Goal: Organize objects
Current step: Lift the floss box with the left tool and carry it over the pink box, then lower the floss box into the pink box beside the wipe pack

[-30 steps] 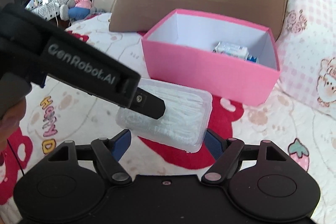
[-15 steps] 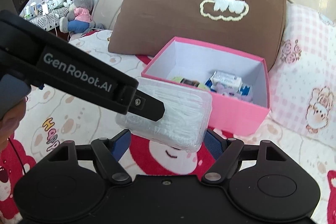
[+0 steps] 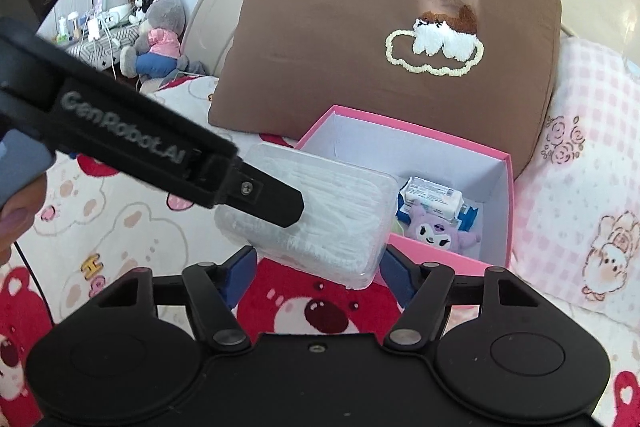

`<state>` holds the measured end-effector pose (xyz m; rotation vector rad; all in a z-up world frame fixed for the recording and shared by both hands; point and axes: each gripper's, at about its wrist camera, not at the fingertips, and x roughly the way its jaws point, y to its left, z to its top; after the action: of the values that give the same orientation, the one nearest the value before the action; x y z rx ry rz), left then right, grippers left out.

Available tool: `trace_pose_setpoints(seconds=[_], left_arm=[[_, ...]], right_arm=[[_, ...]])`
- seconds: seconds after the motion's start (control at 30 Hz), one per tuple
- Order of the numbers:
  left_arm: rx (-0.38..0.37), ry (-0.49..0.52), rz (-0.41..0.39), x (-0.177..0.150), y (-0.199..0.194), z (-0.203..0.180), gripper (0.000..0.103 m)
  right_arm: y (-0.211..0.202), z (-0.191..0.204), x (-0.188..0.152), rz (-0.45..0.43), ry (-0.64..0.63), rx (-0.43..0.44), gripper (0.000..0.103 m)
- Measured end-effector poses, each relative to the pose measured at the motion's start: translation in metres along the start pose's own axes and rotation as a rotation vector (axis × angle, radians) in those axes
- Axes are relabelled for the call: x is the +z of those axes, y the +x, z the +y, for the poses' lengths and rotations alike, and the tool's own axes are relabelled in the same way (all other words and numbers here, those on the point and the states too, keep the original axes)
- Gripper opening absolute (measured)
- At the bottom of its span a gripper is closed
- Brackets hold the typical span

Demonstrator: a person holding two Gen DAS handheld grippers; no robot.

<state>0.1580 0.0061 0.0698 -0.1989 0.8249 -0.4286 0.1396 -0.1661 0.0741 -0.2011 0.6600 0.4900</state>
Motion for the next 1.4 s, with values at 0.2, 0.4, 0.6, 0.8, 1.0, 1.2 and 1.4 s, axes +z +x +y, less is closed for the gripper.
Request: trace_pose_setpoints(seconds=[0.2,0.4,0.6,0.8,1.0,1.2,1.4], left_arm=[[-0.003,0.014,-0.007,0.02,0.009,0.005,0.048],[-0.023,-0.025,0.016,0.035,0.024,0.025,0.048],[0.027,0.018,0.027,0.057,0.043,0.025,0.048],[0.065,0.031,0.031,0.087,0.07,0.029,0.048],[0.075,0.013,0.053,0.107,0.104,0.043,0.049],[0.071,-0.048,0.074,0.121,0.154,0.07,0.053],[0.076,-0.13,0.097,0.124,0.192,0.102,0.052]], right_arm=[[0.005,-0.002,0.017,-0.012,-0.022,-0.022,0.072],[0.026,-0.006,0.028,-0.002,-0.05,-0.008,0.07],[0.051,-0.022,0.044,0.022,-0.049,0.012,0.069],[0.08,-0.049,0.066,0.051,-0.022,0.04,0.068],[0.113,-0.077,0.082,0.116,0.032,0.098,0.068],[0.163,-0.089,0.09,0.197,0.047,0.077,0.066],[0.207,-0.1,0.085,0.247,0.111,0.101,0.063]])
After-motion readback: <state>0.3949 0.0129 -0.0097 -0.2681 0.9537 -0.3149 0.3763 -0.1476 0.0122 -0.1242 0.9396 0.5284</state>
